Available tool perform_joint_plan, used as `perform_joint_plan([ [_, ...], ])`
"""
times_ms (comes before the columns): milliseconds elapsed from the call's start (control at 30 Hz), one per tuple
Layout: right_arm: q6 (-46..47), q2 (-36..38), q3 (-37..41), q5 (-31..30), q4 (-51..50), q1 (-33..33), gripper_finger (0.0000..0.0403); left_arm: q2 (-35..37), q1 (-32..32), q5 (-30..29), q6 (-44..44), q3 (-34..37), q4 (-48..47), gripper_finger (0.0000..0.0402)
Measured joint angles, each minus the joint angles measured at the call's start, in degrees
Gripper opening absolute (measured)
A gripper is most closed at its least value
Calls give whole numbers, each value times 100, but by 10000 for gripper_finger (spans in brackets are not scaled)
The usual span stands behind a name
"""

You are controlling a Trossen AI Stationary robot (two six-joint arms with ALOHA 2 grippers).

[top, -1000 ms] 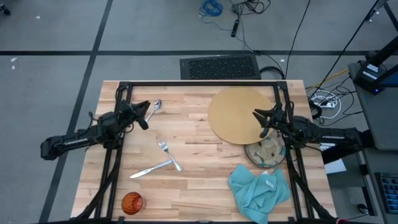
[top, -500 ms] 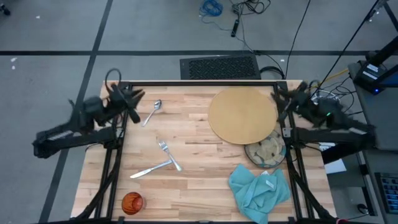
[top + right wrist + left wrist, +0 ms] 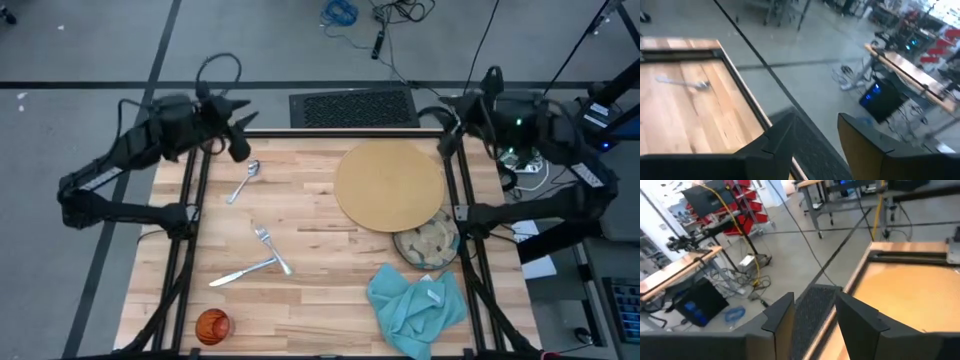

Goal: Set table place
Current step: Move the blue napkin on the top of the table

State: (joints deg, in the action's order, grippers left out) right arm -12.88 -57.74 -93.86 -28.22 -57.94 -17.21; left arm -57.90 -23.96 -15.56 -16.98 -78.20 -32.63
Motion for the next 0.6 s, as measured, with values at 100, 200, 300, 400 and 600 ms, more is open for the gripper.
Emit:
perform_joint_plan([
  [100,224,-311,-705,275,-940,-165,142,-140,-131,87,0,-450,-631,135],
  [200,589,-516,-1069,574,-2037,-322,142,-252,-228,192,43,-745,-1617,135],
  [300,1149,-660,-1017,928,-3093,-363,142,-293,-313,215,269,-812,-2825,135],
  [400,1613,-687,-587,1812,-3155,-320,142,-340,-295,476,593,-753,-3607,135],
  [600,2368,-634,491,2747,-3051,214,142,-133,-168,1104,1247,-566,-3858,135],
])
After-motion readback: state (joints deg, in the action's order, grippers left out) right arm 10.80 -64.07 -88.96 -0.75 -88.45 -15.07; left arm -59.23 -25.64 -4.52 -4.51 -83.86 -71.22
